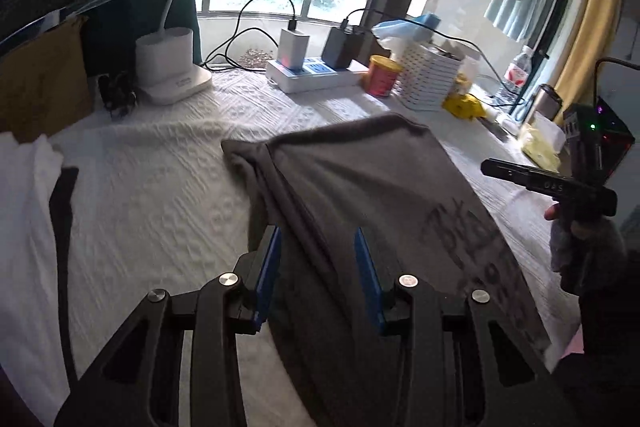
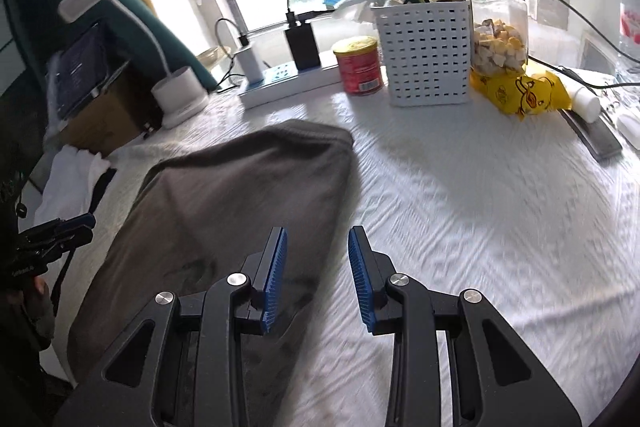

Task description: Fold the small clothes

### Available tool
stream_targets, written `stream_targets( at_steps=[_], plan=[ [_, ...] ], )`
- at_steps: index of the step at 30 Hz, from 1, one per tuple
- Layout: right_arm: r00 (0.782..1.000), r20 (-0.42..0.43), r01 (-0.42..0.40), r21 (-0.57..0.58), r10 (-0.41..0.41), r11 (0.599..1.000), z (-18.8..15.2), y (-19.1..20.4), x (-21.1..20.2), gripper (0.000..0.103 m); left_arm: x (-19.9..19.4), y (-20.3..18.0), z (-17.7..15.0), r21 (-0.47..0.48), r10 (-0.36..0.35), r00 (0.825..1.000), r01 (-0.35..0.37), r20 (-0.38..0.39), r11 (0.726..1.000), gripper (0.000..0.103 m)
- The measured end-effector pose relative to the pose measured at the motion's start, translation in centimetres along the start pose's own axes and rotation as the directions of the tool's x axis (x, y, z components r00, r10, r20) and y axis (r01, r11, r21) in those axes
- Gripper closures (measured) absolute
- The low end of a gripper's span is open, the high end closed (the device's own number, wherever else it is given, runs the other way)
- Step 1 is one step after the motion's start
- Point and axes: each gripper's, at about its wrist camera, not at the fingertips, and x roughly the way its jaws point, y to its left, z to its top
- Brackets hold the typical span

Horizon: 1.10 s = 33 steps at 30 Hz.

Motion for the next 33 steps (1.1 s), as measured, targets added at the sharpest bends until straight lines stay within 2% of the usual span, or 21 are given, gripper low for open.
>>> stream_targets(
  at_steps=[10, 21, 23, 26, 28, 30, 33],
  plan=[
    [1.000, -0.017, -0.009, -0.018, 0.009, 1.000, -4.7, 2.3, -2.6, 0.069, -2.6, -1.9, -5.4, -0.023, -0.059, 0.998, 0.059, -0.031, 0.998, 0.064],
    [1.000, -0.020, 0.005, -0.014, -0.005, 1.000, -8.6, 3.1, -5.2, 0.069, -4.4, -3.7, -9.7, -0.013, -0.117, 0.991, 0.116, -0.062, 0.993, 0.063],
    [1.000, -0.026, 0.001, -0.019, -0.002, 1.000, -9.3, 3.4, -5.6, 0.069, -4.7, -4.0, -10.4, -0.006, -0.123, 0.991, 0.122, -0.059, 0.992, 0.049],
    [0.999, -0.036, 0.000, -0.022, -0.001, 1.000, -10.7, 3.9, -6.1, 0.069, -5.1, -4.5, -11.4, 0.000, -0.131, 0.990, 0.132, -0.060, 0.991, 0.047],
    [0.999, -0.040, -0.002, -0.015, 0.001, 1.000, -11.5, 4.0, -6.4, 0.069, -5.2, -4.9, -12.1, 0.011, -0.119, 0.990, 0.121, -0.074, 0.993, 0.047],
    [0.999, -0.046, -0.006, -0.009, 0.006, 1.000, -12.4, 4.1, -6.7, 0.069, -5.0, -5.2, -12.7, 0.039, -0.065, 0.993, 0.069, -0.097, 0.997, 0.047],
    [0.998, -0.060, -0.008, -0.008, 0.007, 1.000, -13.8, 4.3, -7.0, 0.069, -5.1, -5.3, -13.3, 0.065, -0.029, 0.996, 0.035, -0.086, 0.997, 0.047]
  ],
)
